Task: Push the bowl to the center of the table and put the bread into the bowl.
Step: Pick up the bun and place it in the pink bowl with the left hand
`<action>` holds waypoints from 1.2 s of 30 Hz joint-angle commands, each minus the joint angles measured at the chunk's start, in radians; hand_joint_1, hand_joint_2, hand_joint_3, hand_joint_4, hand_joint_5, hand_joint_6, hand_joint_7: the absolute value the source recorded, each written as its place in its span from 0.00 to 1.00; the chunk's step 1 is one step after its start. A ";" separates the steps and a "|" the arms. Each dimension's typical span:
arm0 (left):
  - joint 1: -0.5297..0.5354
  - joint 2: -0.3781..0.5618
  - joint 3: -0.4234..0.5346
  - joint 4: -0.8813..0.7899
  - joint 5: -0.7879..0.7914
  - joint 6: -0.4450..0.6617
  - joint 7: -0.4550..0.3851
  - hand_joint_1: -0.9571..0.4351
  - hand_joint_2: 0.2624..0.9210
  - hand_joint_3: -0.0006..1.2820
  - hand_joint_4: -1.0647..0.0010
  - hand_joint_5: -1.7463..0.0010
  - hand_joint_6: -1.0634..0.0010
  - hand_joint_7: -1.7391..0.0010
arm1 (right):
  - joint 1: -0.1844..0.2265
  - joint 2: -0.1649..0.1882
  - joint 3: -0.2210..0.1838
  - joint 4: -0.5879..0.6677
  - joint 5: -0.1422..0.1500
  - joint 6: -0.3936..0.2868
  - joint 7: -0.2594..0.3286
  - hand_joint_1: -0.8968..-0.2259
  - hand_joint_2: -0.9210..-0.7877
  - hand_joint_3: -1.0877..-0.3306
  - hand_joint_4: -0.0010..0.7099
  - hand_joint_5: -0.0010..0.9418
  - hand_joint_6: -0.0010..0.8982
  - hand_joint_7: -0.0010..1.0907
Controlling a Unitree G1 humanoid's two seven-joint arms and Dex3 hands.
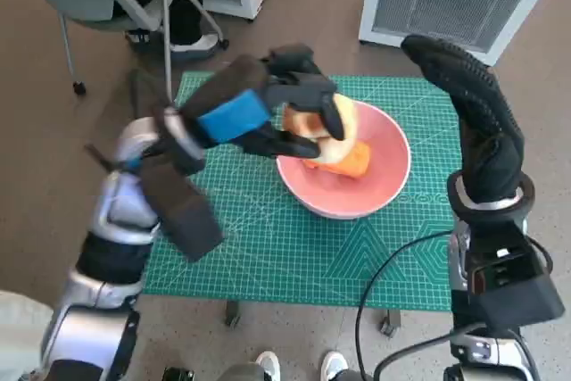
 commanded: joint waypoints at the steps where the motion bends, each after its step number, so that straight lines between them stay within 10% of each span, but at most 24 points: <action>1: -0.038 -0.028 -0.028 0.092 -0.008 0.005 -0.042 0.69 1.00 0.10 0.45 0.30 0.45 0.28 | 0.017 -0.004 -0.005 -0.004 -0.007 0.005 -0.006 0.44 0.00 0.45 0.43 0.01 0.02 0.64; 3: -0.049 -0.034 -0.043 0.123 -0.020 0.024 -0.088 0.69 1.00 0.17 0.53 0.25 0.55 0.21 | 0.020 -0.006 -0.007 -0.008 -0.005 0.006 -0.005 0.44 0.00 0.45 0.43 0.01 0.03 0.64; 7: -0.065 -0.037 -0.066 0.162 -0.031 0.062 -0.179 0.64 0.99 0.10 0.63 0.78 0.64 0.67 | 0.025 -0.009 -0.012 -0.015 -0.003 0.006 -0.005 0.44 0.00 0.45 0.43 0.01 0.03 0.64; 10: -0.072 -0.032 -0.080 0.167 -0.019 0.085 -0.219 0.57 1.00 0.07 0.76 0.93 0.72 0.82 | 0.028 -0.010 -0.015 -0.019 -0.002 0.005 -0.005 0.44 0.00 0.45 0.43 0.01 0.03 0.64; 19: -0.064 -0.039 -0.080 0.176 -0.002 0.085 -0.220 0.47 1.00 0.05 0.98 1.00 0.84 0.93 | 0.028 -0.006 -0.023 -0.021 -0.028 -0.003 -0.027 0.45 0.00 0.45 0.43 0.01 0.03 0.63; 36: -0.026 -0.143 0.094 0.279 -0.179 -0.094 -0.055 0.42 1.00 0.19 0.90 0.98 0.81 0.94 | 0.011 -0.009 -0.019 -0.024 0.002 0.009 -0.020 0.47 0.00 0.45 0.43 0.01 0.03 0.63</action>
